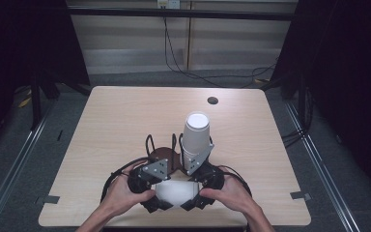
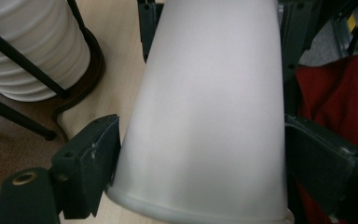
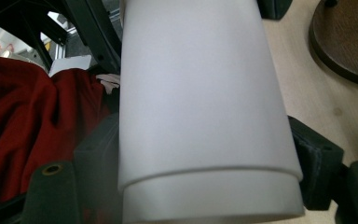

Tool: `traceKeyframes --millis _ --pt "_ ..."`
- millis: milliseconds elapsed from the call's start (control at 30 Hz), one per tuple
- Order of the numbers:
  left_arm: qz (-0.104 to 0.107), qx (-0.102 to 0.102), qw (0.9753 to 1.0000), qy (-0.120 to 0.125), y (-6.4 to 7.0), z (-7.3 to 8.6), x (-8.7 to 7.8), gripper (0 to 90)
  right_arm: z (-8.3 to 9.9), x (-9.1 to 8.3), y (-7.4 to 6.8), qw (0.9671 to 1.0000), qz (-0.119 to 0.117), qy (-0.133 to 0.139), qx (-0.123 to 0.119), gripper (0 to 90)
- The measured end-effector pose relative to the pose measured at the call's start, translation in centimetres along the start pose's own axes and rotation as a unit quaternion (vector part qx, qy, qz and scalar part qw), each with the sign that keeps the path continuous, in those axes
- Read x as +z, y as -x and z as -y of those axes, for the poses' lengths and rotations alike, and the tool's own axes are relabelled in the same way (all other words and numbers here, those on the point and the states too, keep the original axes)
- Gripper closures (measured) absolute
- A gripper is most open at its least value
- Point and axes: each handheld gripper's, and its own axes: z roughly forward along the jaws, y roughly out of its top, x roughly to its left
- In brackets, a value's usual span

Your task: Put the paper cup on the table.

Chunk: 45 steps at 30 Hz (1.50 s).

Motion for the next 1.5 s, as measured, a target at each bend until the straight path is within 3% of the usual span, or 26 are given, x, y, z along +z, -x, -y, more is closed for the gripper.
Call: traceKeyframes --millis 267,300,333,467,533,600,733,933,967,1100,1233,1333,1433,1500 --pt "-0.021 -0.015 0.9990 0.036 -0.6 0.3 -2.0 15.5 0.3 -0.4 0.2 0.9999 0.009 0.000 0.009 24.4" --pt "-0.036 -0.026 0.9973 0.058 -0.8 0.6 -3.0 15.4 0.5 -0.7 0.4 0.9998 0.013 0.005 0.013 24.4" --pt "-0.037 -0.031 0.9966 0.066 -0.9 0.8 -3.4 15.4 0.6 -0.8 0.5 0.9997 0.015 0.006 0.016 24.3" --pt "-0.045 -0.050 0.9946 0.078 -1.0 1.7 -4.0 15.6 1.0 -1.2 0.8 0.9993 0.024 0.016 0.025 24.3" --pt "-0.063 -0.065 0.9918 0.091 -1.0 2.3 -3.9 15.4 1.1 -1.4 1.0 0.9988 0.031 0.022 0.030 24.2" --pt "-0.053 -0.076 0.9914 0.093 -1.1 2.7 -3.6 15.4 1.2 -1.4 1.2 0.9984 0.031 0.030 0.036 24.2" --pt "-0.057 -0.081 0.9911 0.088 -1.0 3.4 -3.3 15.5 1.5 -1.5 1.3 0.9974 0.042 0.039 0.043 24.2" --pt "-0.061 -0.086 0.9884 0.110 -0.8 4.0 -3.8 15.5 2.0 -2.1 1.6 0.9952 0.046 0.069 0.051 24.1" --pt "-0.058 -0.084 0.9890 0.107 -0.9 4.2 -3.9 15.5 2.1 -2.2 1.6 0.9946 0.047 0.076 0.053 24.1" --pt "-0.060 -0.087 0.9880 0.112 -0.9 4.5 -3.8 15.5 2.3 -2.3 1.8 0.9925 0.046 0.097 0.059 24.1" --pt "-0.057 -0.091 0.9865 0.123 -0.9 4.7 -3.4 15.6 2.3 -2.2 1.7 0.9915 0.038 0.111 0.056 24.1" --pt "-0.051 -0.088 0.9867 0.126 -1.0 4.7 -3.4 15.7 2.2 -2.2 1.7 0.9912 0.033 0.118 0.051 23.9" --pt "-0.057 -0.088 0.9856 0.133 -0.9 4.9 -3.4 15.6 2.2 -2.2 1.5 0.9905 0.031 0.126 0.047 23.8" --pt "-0.061 -0.088 0.9834 0.147 -0.7 5.0 -3.3 15.6 2.2 -2.3 1.4 0.9890 0.030 0.139 0.042 23.8"
